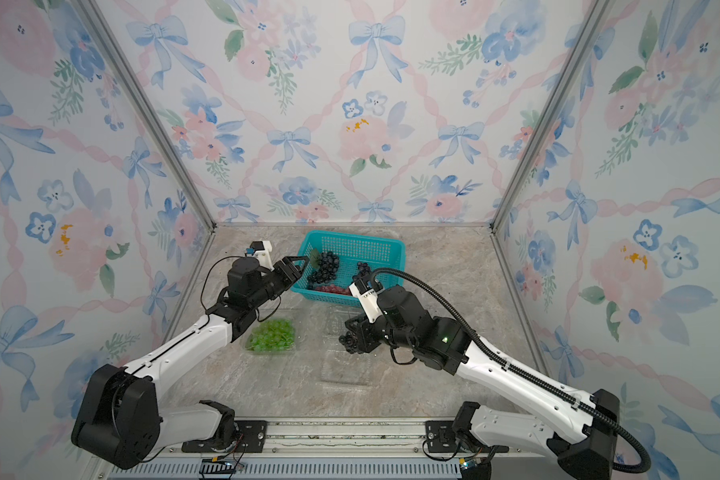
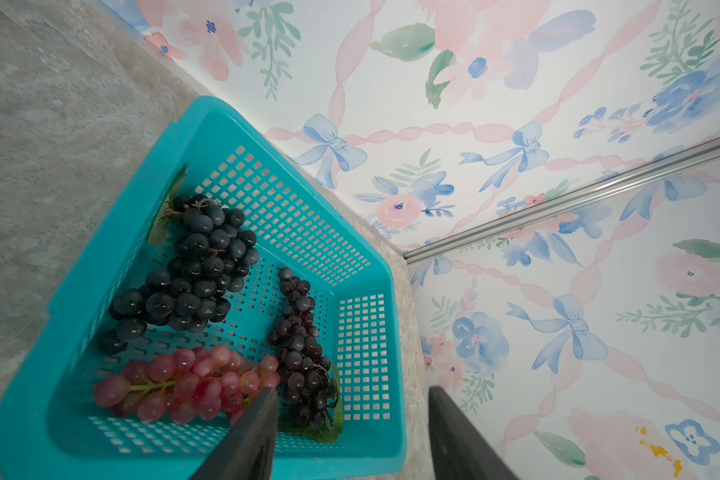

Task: Pack grapes into containers
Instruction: Place the grape into the packing box.

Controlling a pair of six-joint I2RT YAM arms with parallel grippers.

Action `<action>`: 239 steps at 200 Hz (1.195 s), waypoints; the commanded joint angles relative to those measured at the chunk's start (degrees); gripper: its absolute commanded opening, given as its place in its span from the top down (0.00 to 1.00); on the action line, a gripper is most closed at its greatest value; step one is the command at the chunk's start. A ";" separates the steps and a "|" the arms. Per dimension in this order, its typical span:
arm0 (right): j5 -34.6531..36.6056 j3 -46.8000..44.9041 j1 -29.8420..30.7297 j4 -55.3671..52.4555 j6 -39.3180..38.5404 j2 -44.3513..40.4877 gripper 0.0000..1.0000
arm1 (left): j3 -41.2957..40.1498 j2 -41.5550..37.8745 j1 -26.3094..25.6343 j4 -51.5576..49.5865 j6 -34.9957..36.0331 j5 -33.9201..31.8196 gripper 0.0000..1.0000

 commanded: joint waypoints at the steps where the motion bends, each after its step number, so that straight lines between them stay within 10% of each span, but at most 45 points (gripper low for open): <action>1: 2.20 -2.64 1.03 2.03 2.38 -0.97 1.00 | -1.23 -0.54 -0.50 0.53 1.54 0.06 0.40; 239: -4.86 -6.25 7.17 14.47 9.59 16.44 1.00 | -1.40 1.17 -1.02 0.19 1.56 0.95 0.40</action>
